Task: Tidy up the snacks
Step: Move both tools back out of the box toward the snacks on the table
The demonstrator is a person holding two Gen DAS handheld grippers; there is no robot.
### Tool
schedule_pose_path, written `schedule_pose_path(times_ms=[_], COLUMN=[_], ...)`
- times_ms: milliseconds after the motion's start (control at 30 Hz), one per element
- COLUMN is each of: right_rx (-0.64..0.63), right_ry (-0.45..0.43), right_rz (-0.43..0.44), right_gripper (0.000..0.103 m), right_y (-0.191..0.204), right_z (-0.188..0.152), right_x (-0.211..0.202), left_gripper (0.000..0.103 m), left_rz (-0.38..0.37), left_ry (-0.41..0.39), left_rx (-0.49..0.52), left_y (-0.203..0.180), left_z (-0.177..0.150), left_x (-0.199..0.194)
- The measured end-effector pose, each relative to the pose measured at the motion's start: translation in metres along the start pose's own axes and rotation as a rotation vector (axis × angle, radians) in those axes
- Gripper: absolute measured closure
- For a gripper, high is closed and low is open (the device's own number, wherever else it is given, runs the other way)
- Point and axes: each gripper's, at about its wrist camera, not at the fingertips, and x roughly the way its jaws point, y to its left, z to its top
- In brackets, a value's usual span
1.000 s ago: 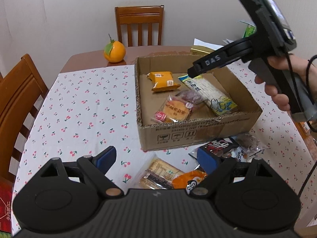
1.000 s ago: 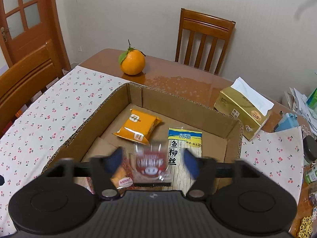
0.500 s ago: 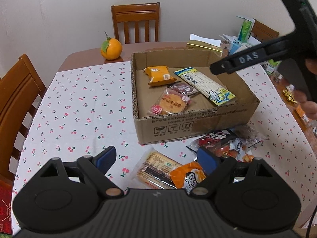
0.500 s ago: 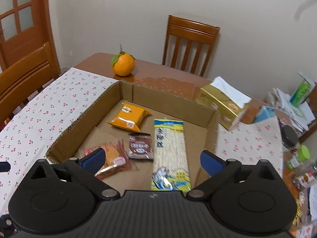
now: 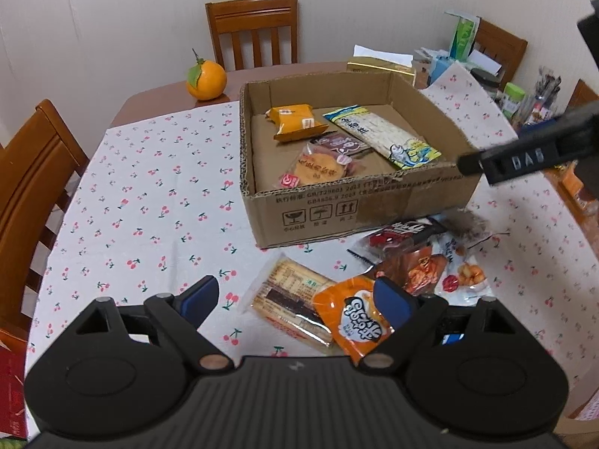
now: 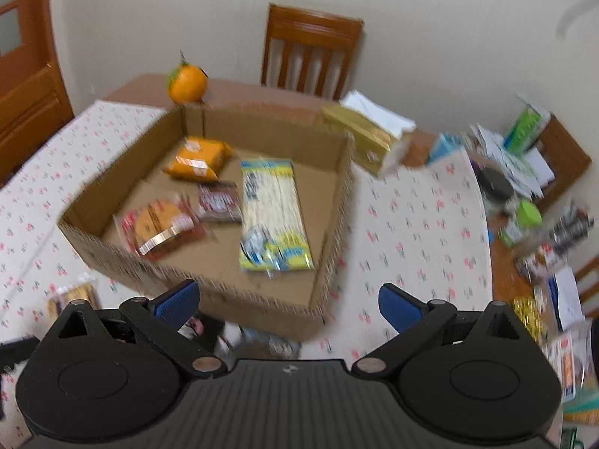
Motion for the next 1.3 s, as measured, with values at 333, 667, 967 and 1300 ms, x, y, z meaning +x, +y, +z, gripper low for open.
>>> schedule_pose_path(times_ms=[333,667,967,1300], right_rx=[0.046,0.106,0.116,0.066], right_ry=[0.131,0.199,0.226,0.23], right_rz=[0.011,0.032,-0.028,-0.012], right_gripper=[0.0,0.0,0.0,0.0], right_y=[0.001,-0.009,-0.033,-0.037], right_z=[-0.03,-0.04,-0.058,-0.075], right_x=[0.041,0.068,0.061,0.063], left_gripper=[0.013,0.013,0.013,0.013], left_rz=[-0.028,-0.031,-0.038,-0.009], left_ry=[0.023,0.046,0.055,0.07], left_rx=[-0.007,-0.034,-0.025,-0.093], left_y=[-0.002,0.003,0.0,0.012], left_z=[-0.002,-0.001,0.002,0.01], left_x=[0.005,0.011,0.017,0.033])
